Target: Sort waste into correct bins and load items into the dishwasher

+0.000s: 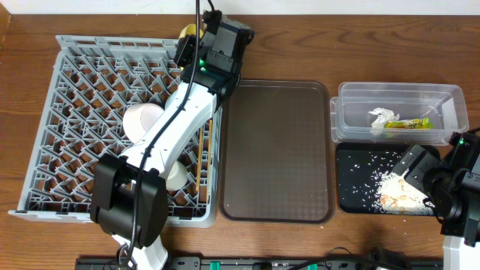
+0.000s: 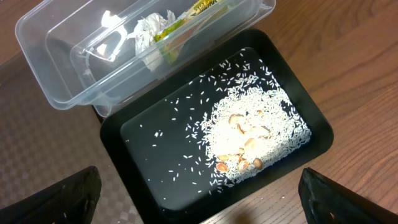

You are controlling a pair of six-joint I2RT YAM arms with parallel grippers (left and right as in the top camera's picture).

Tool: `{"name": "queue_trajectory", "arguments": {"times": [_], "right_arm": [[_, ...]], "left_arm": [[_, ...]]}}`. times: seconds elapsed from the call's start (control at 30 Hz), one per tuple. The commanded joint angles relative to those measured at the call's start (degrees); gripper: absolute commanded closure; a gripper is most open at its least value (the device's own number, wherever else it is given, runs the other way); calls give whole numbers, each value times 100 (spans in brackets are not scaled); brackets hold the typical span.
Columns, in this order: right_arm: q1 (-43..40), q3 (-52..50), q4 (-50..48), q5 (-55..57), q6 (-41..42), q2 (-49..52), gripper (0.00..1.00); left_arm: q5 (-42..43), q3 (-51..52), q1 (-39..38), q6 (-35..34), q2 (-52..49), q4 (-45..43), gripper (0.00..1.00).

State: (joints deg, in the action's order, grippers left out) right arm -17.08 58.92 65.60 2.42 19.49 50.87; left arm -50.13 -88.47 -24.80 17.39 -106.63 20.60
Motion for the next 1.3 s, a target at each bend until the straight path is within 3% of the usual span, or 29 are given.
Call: {"name": "queue_trajectory", "arguments": {"times": [0.0,0.37,0.43,0.7,0.93,1.03,1.1,1.27], "right_arm": [[-15,66,9,35,39,-28,1],[-15,66,9,35,39,-31,1],[-15,66,9,35,39,-28,1],[-15,66,9,33,39,-31,1],[-15,66,9,35,39,-28,1],[-15,66,9,35,39,-31,1],[-15,66,9,33,42,-31,1],[-15,66,9,35,39,-28,1]], "left_arm": [[107,63,7,-208,0,-9,92],[496,76,9,-769,0,280,83],[466,74,11,-763,2,205,62],[629,55,85,-1095,553,-48,28],[2277,55,721,-2354,1506,682,15],[3751,55,1338,-3259,1858,1377,10],[5379,55,2039,-3687,2103,1897,10],[6557,55,2876,-3724,2321,2304,10]]}}
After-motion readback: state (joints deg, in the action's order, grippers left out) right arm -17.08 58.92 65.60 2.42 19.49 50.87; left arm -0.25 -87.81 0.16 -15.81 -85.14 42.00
